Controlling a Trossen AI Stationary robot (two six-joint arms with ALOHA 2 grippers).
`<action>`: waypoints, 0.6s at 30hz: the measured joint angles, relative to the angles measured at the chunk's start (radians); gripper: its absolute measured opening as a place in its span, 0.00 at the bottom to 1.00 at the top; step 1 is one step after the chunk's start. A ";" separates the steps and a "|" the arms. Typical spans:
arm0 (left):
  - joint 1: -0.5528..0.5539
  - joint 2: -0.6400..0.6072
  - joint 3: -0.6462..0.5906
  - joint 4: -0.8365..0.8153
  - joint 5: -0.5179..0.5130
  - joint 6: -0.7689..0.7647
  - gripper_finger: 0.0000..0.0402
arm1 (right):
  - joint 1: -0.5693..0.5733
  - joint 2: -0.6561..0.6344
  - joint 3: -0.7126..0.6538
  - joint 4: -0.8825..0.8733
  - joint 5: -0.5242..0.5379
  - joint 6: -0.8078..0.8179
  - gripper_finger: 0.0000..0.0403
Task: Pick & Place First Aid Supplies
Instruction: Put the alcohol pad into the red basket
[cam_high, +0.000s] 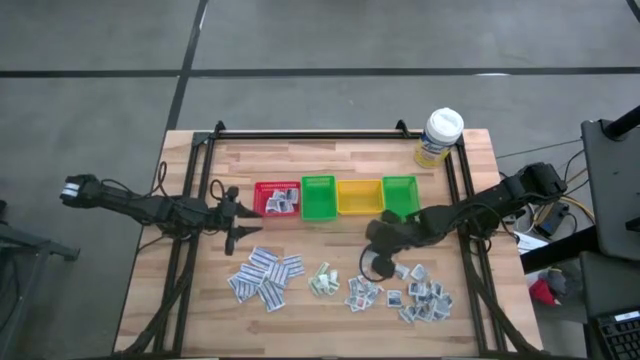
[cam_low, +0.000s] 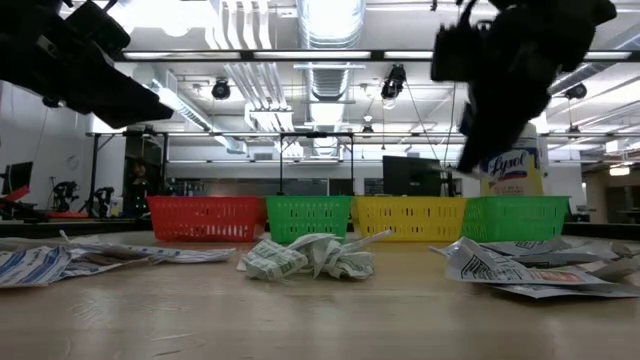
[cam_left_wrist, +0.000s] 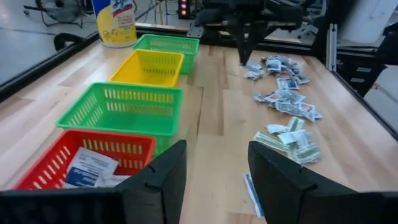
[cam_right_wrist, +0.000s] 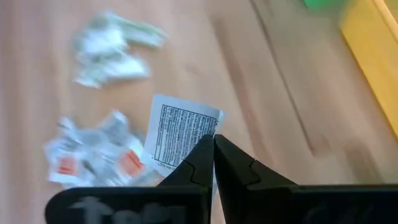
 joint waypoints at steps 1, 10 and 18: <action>0.000 0.000 0.000 0.000 0.001 -0.005 0.42 | 0.000 0.000 0.000 0.037 -0.010 -0.028 0.02; 0.000 0.000 0.000 0.066 0.043 -0.015 0.42 | -0.001 0.000 -0.001 0.308 -0.036 -0.221 0.02; 0.000 0.033 -0.001 0.156 0.044 -0.014 0.42 | -0.003 0.000 -0.001 0.459 0.174 -0.332 0.02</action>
